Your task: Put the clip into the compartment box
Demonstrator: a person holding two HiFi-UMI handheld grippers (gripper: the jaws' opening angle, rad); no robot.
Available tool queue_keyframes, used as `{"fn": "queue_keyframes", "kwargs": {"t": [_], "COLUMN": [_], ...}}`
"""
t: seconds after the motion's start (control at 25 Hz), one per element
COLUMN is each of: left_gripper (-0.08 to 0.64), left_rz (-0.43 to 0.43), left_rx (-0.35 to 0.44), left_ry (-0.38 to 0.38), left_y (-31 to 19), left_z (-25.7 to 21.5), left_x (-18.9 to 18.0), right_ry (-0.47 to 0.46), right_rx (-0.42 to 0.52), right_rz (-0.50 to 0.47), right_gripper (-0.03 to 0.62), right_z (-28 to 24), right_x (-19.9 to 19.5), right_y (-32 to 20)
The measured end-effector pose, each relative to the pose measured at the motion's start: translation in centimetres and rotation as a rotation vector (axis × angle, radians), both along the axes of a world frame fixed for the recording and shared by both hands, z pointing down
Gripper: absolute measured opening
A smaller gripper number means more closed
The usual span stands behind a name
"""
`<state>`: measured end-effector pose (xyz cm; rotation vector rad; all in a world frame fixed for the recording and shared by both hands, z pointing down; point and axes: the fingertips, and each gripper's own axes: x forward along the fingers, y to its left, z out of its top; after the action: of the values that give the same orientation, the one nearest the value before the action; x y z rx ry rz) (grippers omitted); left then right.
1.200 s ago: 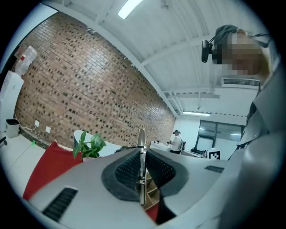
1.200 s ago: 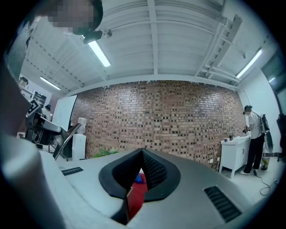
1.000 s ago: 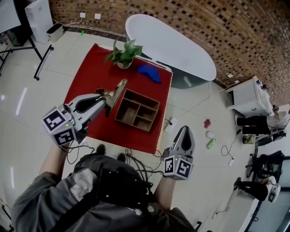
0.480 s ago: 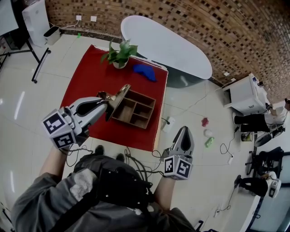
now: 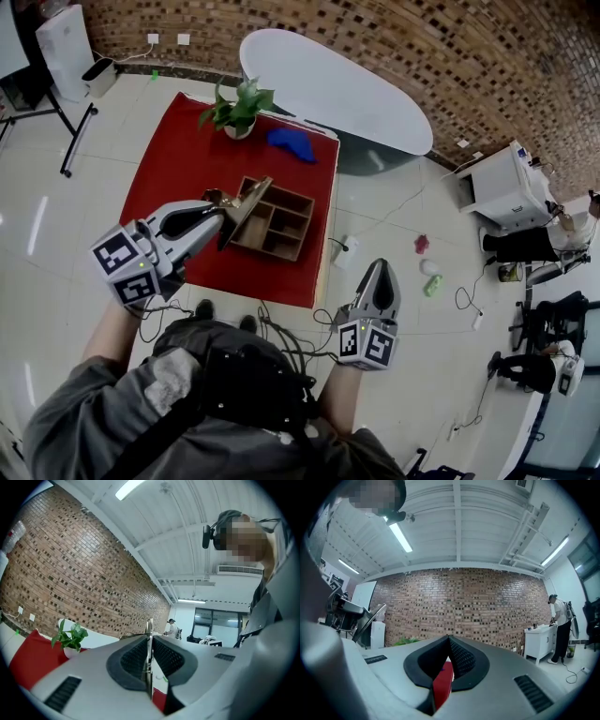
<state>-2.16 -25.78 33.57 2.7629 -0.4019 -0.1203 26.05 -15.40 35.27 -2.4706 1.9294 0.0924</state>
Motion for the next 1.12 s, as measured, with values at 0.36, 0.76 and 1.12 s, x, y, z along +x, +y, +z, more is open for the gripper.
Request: {"fn": "queue_keyframes", "kwargs": {"t": [0.36,0.76,1.12], "left_gripper": [0.067,0.067,0.067], "left_rz": [0.105,0.153,0.168], "left_rx": [0.035,0.081,0.098], "left_ry": [-0.035,-0.028,-0.043], "left_y": [1.4,-1.1,-3.6], "left_z": [6.1,10.1,13.1], "left_x": [8.6,18.1,23.3], "right_ry": [0.001,-0.017,-0.044], "right_rx": [-0.016,-0.053,-0.081], "right_rz": [0.059,0.128,0.155], "right_gripper": [0.005,0.005,0.005], "right_z": [1.2,3.5,4.9], "right_x": [4.2,11.0,15.4], "right_y": [3.3,4.4,4.2]}}
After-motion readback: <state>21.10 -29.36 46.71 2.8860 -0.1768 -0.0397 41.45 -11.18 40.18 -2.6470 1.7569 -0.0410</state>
